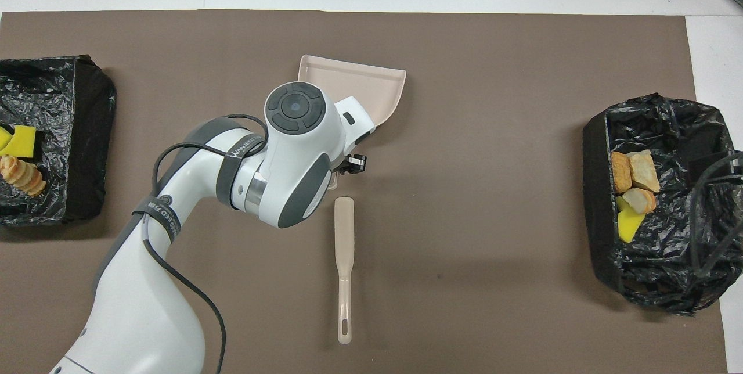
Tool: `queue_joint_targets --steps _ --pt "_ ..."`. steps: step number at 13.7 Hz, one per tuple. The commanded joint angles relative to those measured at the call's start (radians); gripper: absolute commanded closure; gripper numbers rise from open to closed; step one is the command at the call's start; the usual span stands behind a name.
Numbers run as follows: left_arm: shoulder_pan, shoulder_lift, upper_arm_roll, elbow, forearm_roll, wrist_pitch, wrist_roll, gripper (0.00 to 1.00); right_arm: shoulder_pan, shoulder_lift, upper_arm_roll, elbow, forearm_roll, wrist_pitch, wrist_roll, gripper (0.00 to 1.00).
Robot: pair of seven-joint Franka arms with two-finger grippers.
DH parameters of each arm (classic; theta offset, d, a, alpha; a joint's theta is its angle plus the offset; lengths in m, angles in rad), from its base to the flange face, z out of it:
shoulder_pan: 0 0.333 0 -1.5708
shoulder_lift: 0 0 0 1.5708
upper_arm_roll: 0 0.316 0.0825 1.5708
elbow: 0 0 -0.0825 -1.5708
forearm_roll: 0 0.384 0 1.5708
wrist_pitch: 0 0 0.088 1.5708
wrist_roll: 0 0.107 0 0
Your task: Sweep and dump trash in bin
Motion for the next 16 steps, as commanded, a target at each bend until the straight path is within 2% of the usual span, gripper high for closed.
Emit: queue_joint_targets --steps 1,3,7,10,14,16 --pt "0.014 -0.046 0.027 -0.002 -0.012 -0.042 0.006 0.00 0.000 -0.031 -0.002 -0.040 0.015 0.004 -0.004 0.00" --pt "0.017 -0.066 0.081 0.001 -0.008 -0.071 0.007 0.00 0.000 -0.023 0.001 -0.030 0.023 0.008 -0.004 0.00" --pt "0.049 -0.161 0.212 0.001 0.012 -0.146 0.058 0.00 0.000 -0.023 0.001 -0.030 0.023 0.008 -0.004 0.00" --pt "0.129 -0.230 0.227 0.006 0.044 -0.221 0.228 0.00 0.000 -0.023 0.001 -0.030 0.023 0.007 -0.004 0.00" --pt "0.227 -0.325 0.227 0.004 0.046 -0.359 0.326 0.00 0.000 -0.023 0.001 -0.030 0.023 0.007 -0.004 0.00" --pt "0.261 -0.351 0.228 0.006 0.058 -0.387 0.384 0.00 0.000 -0.023 0.001 -0.030 0.023 0.007 -0.004 0.00"
